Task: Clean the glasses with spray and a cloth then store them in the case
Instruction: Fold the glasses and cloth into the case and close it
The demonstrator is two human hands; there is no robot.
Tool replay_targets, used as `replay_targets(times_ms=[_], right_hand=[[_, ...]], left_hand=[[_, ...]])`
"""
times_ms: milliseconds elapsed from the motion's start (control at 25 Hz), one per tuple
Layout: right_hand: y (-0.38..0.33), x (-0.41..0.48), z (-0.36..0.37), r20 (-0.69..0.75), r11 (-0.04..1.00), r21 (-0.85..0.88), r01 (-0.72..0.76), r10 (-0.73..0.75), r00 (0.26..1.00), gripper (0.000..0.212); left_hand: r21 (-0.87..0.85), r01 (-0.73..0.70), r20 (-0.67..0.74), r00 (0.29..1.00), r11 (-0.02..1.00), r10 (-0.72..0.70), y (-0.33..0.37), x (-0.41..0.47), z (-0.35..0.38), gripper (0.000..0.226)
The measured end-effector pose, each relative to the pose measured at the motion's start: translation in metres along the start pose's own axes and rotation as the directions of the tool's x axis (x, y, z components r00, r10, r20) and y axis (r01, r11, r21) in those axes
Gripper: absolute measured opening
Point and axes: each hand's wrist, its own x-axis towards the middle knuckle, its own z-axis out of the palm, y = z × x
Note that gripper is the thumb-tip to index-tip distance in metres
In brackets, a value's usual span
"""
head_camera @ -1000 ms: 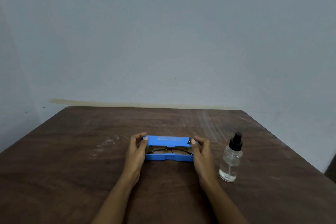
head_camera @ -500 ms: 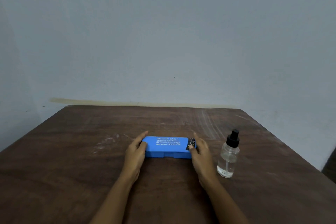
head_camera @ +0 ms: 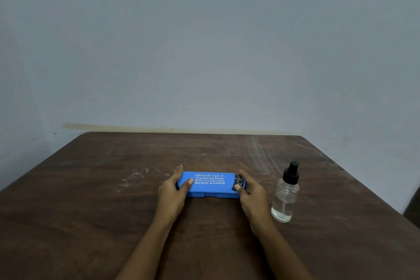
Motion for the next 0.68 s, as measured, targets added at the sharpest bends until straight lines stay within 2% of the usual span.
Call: replay_targets(times_ms=[320, 680], right_hand=[[0.0004, 0.0012, 0.0004, -0.013, 1.000, 0.005, -0.026, 0.026, 1.000, 0.047], [0.0034, 0.0050, 0.0015, -0.016, 0.999, 0.016, -0.032, 0.033, 0.999, 0.047]], left_hand=[[-0.005, -0.008, 0.005, 1.000, 1.000, 0.008, -0.0011, 0.0005, -0.0043, 0.044], [0.029, 0.020, 0.029, 0.999, 0.999, -0.021, -0.0008, 0.0033, -0.0045, 0.051]])
